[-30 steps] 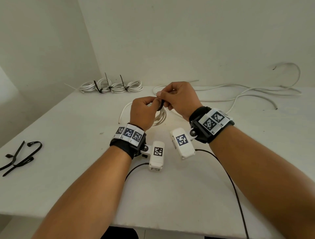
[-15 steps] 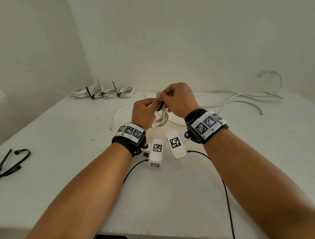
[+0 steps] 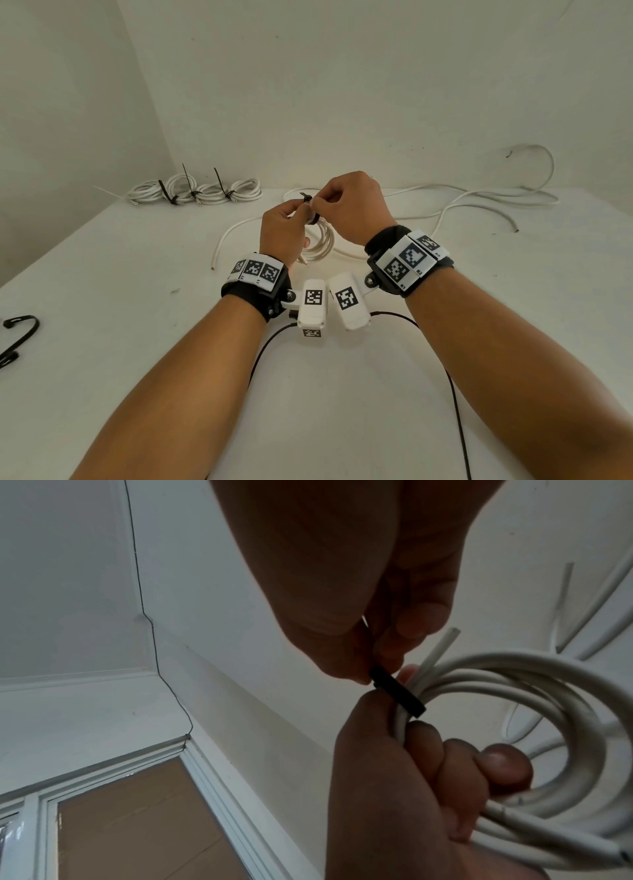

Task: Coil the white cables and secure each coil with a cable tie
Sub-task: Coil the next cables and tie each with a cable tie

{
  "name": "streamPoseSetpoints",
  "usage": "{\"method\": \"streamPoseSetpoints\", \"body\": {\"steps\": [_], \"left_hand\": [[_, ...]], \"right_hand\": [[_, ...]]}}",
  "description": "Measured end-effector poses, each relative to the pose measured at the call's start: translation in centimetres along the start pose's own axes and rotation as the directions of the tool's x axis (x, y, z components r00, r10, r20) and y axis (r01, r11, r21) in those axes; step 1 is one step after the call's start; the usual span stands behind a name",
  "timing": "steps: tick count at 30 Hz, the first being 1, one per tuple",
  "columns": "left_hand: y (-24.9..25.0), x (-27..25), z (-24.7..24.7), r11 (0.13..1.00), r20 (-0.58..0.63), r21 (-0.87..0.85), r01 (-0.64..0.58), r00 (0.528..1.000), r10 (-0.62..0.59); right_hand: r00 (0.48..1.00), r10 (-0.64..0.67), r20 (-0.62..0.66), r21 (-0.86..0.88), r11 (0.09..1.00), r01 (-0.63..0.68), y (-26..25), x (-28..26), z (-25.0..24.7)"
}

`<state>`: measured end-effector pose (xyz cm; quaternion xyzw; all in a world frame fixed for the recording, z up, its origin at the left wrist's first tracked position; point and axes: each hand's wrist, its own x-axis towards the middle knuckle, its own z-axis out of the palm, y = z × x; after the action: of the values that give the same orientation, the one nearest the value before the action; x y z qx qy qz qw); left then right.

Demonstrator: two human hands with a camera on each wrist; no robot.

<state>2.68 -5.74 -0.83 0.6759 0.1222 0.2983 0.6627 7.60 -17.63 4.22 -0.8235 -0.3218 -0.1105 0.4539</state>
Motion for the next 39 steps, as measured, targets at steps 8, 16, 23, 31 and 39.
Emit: {"method": "streamPoseSetpoints", "body": {"steps": [8,16,23,31,39], "left_hand": [[0.1,-0.6,-0.2,0.997,0.055,0.001,-0.080,0.995,0.080],[-0.1,-1.4,0.8,0.989,0.191,-0.148,-0.021,0.980,0.049],[0.1,-2.0,1.0,0.965,0.274,-0.213,0.154,0.957,-0.092],[0.7,-2.3,0.7,0.968,0.298,-0.187,0.164,0.949,-0.103],[0.9,-2.9,1.3,0.953,0.405,-0.228,0.197,0.910,-0.092]], "right_hand": [[0.980,0.168,0.106,0.212,0.959,-0.187,-0.5,0.3,-0.6],[0.939,0.222,0.262,0.171,0.947,-0.272,0.4,0.6,-1.9],[0.976,0.184,0.112,0.127,0.972,-0.198,0.6,1.0,-2.0],[0.976,0.203,0.081,0.163,0.963,-0.214,0.6,1.2,-2.5],[0.988,0.153,0.011,0.044,0.987,-0.153,1.7,1.6,-3.2]]}}
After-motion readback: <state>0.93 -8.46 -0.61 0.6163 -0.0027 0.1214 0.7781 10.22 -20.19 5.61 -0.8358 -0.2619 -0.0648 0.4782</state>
